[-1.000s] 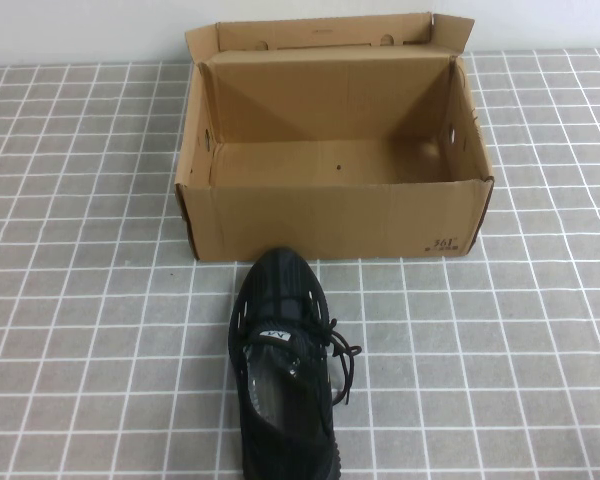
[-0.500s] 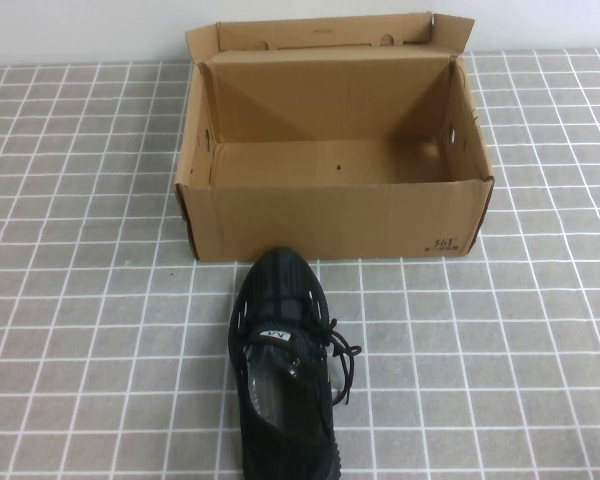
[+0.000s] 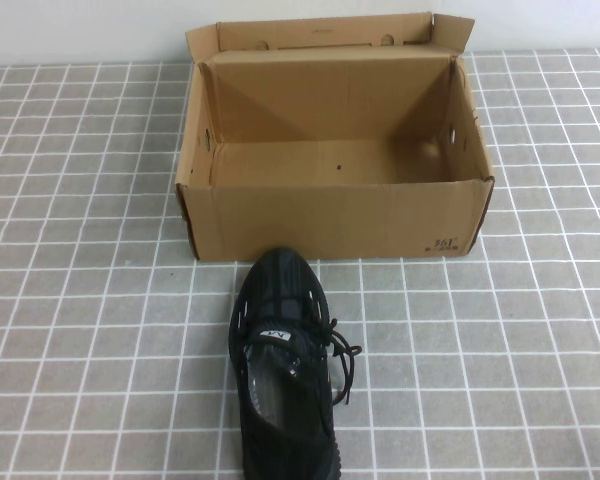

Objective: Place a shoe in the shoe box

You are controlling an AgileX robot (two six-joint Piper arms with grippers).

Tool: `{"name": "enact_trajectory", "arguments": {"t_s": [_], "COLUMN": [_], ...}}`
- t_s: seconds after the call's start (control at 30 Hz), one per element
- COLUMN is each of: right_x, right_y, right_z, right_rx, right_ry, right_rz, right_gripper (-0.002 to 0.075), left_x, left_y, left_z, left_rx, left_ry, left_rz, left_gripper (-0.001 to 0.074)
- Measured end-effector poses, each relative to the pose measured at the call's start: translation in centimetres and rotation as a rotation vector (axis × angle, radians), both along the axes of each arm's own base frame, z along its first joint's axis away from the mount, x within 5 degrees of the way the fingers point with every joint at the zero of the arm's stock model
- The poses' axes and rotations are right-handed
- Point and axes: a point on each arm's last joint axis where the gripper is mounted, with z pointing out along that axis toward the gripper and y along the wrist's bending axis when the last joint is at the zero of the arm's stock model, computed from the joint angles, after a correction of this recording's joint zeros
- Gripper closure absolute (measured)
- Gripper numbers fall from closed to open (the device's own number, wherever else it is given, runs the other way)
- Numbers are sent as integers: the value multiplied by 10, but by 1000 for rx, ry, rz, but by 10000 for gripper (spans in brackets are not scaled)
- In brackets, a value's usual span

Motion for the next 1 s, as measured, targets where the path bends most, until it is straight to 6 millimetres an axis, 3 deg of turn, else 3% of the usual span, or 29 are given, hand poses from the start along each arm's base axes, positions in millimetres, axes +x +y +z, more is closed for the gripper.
{"name": "enact_trajectory", "arguments": {"t_s": [0.27, 0.5, 0.73, 0.83, 1.0], "right_x": [0, 3, 3, 1, -3], "right_y": [0, 0, -4, 5, 24], "right_z": [2, 23, 29, 32, 79], "right_rx": [25, 512, 791, 812, 668], "right_ry": [-20, -195, -227, -144, 37], "right_rz": [-3, -71, -123, -45, 140], "right_gripper": [742, 742, 742, 742, 742], "left_x": [0, 0, 0, 0, 0], "left_y": [0, 0, 0, 0, 0], "left_z": [0, 0, 0, 0, 0], "left_rx": [0, 0, 0, 0, 0], "left_ry": [0, 0, 0, 0, 0], "left_rz": [0, 0, 0, 0, 0], "left_gripper": [735, 735, 735, 735, 735]}}
